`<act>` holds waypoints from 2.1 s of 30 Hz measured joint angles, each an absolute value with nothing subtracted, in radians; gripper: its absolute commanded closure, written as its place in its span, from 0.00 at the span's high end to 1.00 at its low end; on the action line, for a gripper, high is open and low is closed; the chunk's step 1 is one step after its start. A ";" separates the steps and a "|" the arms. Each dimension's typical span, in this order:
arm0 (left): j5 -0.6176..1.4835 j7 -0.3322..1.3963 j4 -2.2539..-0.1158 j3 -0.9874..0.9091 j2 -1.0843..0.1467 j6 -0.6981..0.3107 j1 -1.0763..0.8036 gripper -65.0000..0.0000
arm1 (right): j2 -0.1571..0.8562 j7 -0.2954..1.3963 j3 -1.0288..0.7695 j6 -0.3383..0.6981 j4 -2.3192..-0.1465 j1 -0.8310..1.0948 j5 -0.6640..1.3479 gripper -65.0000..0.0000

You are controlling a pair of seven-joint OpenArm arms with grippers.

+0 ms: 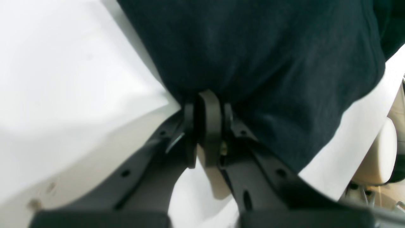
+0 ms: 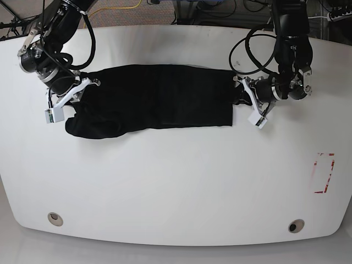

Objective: Fold the T-shirt properly
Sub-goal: 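Hold both strip ends and pull them apart to straighten the fold, then fold both strip ends inward toward each other with both grippers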

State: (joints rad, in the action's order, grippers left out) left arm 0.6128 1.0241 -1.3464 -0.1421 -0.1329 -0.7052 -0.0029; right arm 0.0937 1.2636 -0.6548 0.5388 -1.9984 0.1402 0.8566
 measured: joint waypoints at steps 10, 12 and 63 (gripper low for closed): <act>0.482 1.003 -1.350 -0.142 0.009 -0.694 0.014 0.06 | 0.080 1.262 -0.575 0.542 -1.999 0.129 0.858 0.00; 0.439 1.005 -1.350 -0.140 0.038 -0.685 0.024 0.06 | 0.076 1.269 -0.554 0.542 -1.998 0.132 0.879 0.00; 0.389 0.960 -1.237 -0.134 0.160 -0.664 0.075 0.06 | -0.057 1.219 -0.291 0.538 -1.996 0.126 0.661 0.16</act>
State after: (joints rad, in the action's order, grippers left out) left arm 0.3893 0.9596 -1.2366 -0.1345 0.1600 -0.6636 0.0750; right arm -0.0574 1.2186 -0.2913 0.5381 -1.9957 0.1261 0.6609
